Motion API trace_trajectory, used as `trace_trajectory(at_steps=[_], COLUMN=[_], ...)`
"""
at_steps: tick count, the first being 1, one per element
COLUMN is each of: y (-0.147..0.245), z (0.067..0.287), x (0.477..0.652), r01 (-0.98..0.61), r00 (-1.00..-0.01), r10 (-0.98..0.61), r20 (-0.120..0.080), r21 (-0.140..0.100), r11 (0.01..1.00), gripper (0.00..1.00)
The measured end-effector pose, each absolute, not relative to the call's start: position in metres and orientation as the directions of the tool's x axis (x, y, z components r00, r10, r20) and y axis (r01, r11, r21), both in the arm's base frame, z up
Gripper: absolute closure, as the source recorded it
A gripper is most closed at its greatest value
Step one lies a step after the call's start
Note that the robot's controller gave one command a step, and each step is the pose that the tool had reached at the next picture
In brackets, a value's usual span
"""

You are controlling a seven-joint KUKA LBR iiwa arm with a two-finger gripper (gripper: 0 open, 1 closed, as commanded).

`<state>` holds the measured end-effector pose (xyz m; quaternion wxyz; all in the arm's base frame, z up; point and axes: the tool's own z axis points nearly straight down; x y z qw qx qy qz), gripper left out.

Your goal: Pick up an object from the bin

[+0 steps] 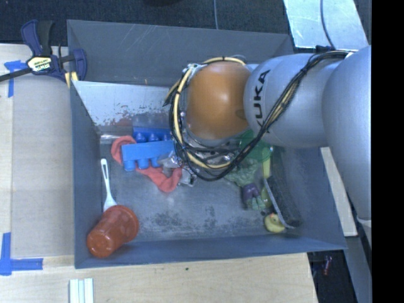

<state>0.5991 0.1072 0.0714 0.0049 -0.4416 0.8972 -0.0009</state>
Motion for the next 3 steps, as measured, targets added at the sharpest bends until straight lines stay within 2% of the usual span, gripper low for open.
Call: trace_trajectory(at_steps=[1,2,3], y=[0.109,0.101,0.102], z=[0.133,0.171,0.203], x=[0.607,0.604,0.606], r01=[-0.809,-0.83,-0.826], r00=[-0.588,-0.558,-0.563], r10=[-0.809,-0.83,-0.826], r20=[-0.006,-0.006,-0.012], r21=[-0.004,-0.001,-0.009], r11=[0.588,0.558,0.563], gripper=[1.0,1.0,1.0])
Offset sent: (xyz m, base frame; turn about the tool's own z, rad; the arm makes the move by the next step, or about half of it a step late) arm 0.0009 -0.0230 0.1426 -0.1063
